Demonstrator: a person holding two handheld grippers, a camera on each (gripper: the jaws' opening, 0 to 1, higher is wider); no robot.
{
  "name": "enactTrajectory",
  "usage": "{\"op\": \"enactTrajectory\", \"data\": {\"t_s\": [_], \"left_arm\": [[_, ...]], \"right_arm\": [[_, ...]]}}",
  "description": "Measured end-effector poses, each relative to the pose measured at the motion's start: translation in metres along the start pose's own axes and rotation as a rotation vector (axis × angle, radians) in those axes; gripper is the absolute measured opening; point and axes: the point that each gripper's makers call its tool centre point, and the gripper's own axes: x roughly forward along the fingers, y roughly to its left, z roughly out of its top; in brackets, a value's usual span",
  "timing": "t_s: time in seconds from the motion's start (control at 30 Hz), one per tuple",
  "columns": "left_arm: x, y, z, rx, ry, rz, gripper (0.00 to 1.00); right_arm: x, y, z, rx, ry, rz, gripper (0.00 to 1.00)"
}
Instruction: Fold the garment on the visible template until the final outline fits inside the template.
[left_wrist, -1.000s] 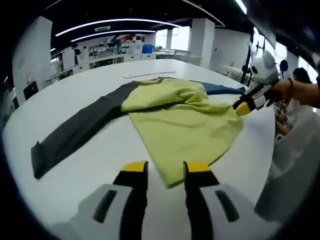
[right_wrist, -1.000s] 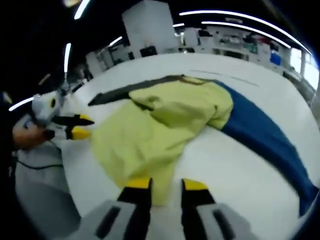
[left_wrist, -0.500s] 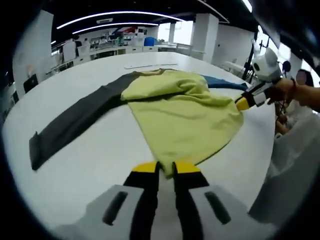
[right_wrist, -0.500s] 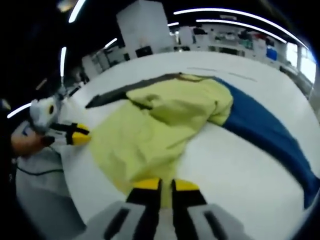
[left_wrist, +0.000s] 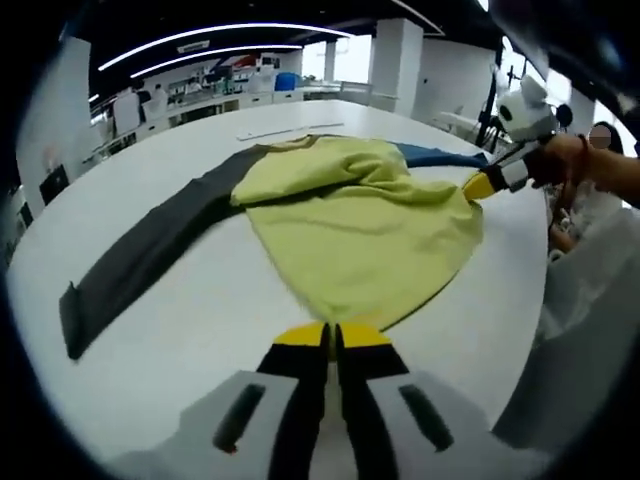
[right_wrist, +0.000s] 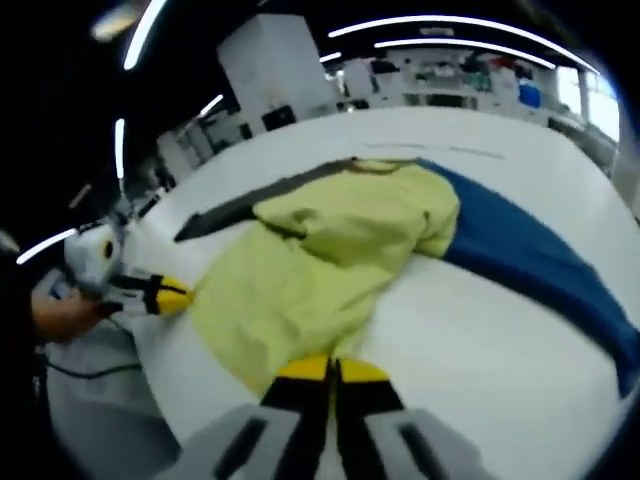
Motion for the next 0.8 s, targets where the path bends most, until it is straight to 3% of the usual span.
{"op": "enactTrajectory", "data": {"t_s": [0.17, 0.3, 0.57, 0.8], "left_arm": [[0.000, 0.001, 0.000, 0.055, 0.011, 0.003, 0.00], [0.001, 0.001, 0.000, 0.041, 0.009, 0.001, 0.00], [0.000, 0.001, 0.001, 0.010, 0.006, -0.005, 0.00], [-0.001, 0.001, 0.001, -0.007, 0.008, -0.005, 0.00]], "right_arm": [[-0.005, 0.019, 0.022, 0.019, -0.045, 0.053, 0.00], [-0.003, 0.033, 0.033, -0.016, -0.050, 0.084, 0.00], [0.013, 0.055, 0.054, -0.041, -0.068, 0.128, 0.00], [0.038, 0.069, 0.072, -0.047, -0.075, 0.120, 0.00]]}}
